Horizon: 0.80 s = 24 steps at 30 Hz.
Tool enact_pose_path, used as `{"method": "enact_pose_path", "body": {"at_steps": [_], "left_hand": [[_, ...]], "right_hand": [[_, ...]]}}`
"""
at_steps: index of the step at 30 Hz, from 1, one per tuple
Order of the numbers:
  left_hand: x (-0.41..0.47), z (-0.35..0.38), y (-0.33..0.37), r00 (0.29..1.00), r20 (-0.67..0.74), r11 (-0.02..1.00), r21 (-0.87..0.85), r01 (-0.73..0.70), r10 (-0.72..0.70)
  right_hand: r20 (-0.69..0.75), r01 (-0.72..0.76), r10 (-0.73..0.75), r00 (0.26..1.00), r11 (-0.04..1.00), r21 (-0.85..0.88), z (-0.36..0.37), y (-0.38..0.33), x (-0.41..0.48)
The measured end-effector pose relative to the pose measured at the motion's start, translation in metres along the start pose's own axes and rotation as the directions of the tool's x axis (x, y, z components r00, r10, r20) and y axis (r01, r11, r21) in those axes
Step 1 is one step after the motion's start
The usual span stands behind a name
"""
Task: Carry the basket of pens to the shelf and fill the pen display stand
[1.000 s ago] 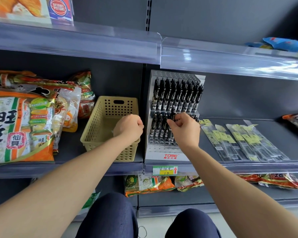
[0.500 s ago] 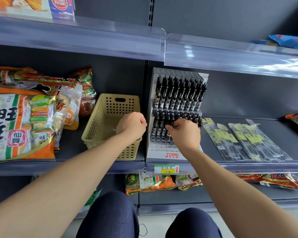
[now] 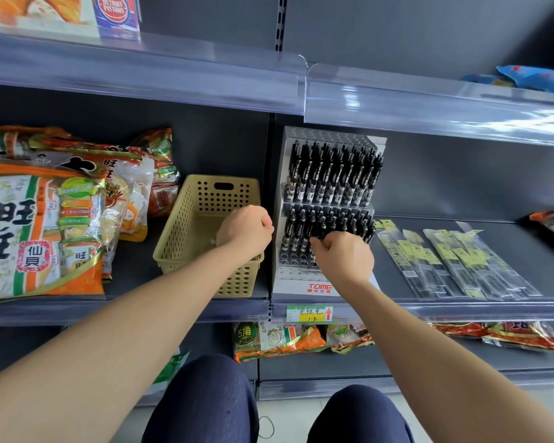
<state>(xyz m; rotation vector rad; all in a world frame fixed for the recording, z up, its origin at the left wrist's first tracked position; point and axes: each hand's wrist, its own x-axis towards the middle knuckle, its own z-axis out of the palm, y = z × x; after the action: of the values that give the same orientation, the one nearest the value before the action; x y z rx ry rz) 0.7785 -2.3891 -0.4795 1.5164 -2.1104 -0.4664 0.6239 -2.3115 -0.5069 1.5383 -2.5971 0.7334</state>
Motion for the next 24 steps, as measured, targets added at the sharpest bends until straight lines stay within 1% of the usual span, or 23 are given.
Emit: {"method": "enact_pose_path", "body": {"at_steps": [5, 11, 14, 18, 24], "left_hand": [[0.000, -0.001, 0.002, 1.000, -0.005, 1.000, 0.004, -0.005, 0.005], [0.000, -0.002, 0.004, 1.000, -0.001, 1.000, 0.008, -0.010, 0.010], [-0.001, -0.005, 0.007, 1.000, -0.001, 1.000, 0.020, -0.023, 0.023], [-0.005, -0.007, 0.012, 1.000, -0.007, 0.999, 0.039, -0.030, 0.030], [-0.018, -0.017, 0.024, 0.998, -0.024, 0.995, 0.084, -0.055, 0.057]], "right_hand": [[-0.002, 0.026, -0.026, 1.000, 0.999, -0.027, -0.002, -0.002, 0.001], [0.015, 0.019, -0.019, 1.000, 1.000, -0.021, 0.000, -0.001, 0.001], [0.035, 0.032, -0.031, 0.999, 0.999, -0.018, -0.005, 0.003, -0.001], [0.069, 0.048, -0.043, 0.997, 0.997, -0.064, -0.015, 0.006, -0.004], [0.141, 0.117, -0.101, 0.985, 0.987, -0.113, -0.038, 0.003, -0.011]]}}
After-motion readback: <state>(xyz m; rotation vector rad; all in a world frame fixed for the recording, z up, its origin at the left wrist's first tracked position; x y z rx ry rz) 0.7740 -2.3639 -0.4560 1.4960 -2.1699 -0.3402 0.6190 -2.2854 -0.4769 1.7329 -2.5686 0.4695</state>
